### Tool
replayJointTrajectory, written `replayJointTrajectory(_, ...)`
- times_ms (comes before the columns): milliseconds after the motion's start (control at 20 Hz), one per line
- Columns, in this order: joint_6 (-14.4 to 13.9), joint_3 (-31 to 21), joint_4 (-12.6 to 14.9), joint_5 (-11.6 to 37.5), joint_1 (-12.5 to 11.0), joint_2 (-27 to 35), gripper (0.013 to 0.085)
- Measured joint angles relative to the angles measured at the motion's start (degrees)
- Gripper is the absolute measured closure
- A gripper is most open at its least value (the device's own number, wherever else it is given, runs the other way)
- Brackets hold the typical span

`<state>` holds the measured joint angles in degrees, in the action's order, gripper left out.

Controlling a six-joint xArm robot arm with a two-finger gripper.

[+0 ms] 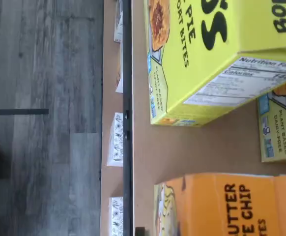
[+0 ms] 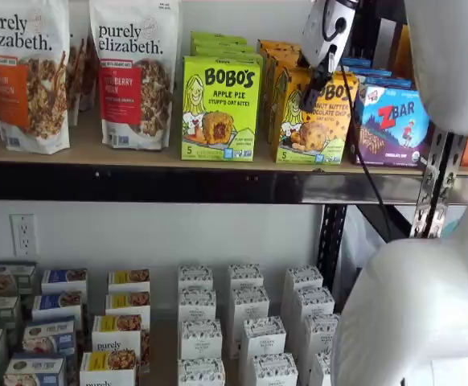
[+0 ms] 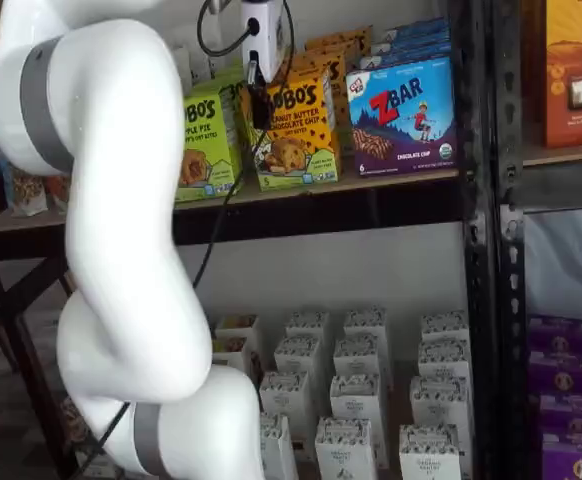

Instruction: Pick up the orange box on the top shelf, the fifth box from the left

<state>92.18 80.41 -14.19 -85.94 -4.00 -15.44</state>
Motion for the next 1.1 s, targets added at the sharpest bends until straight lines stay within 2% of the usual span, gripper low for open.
replayJointTrajectory(50,0.0,-0.1,-0.1,0.1,0.0,-0.1,0.0370)
replayJointTrajectory(150,0.0,-0.3,-0.4,0.4,0.0,-0.2,0.0450)
replayJointTrajectory(200,-0.1,-0.3,-0.5,0.4,0.0,-0.3,0.0450)
replayJointTrajectory(250,-0.1,-0.3,-0.5,0.4,0.0,-0.3,0.0490)
replayJointTrajectory(750,-0.4,-0.3,-0.7,0.3,0.2,-0.6,0.0490)
replayJointTrajectory(800,-0.4,-0.3,-0.8,0.2,0.2,-0.6,0.0530)
replayJointTrajectory(950,-0.5,-0.2,-0.9,0.2,0.3,-0.7,0.0570)
replayJointTrajectory(1100,-0.6,-0.1,-0.8,0.1,0.4,-0.7,0.0650)
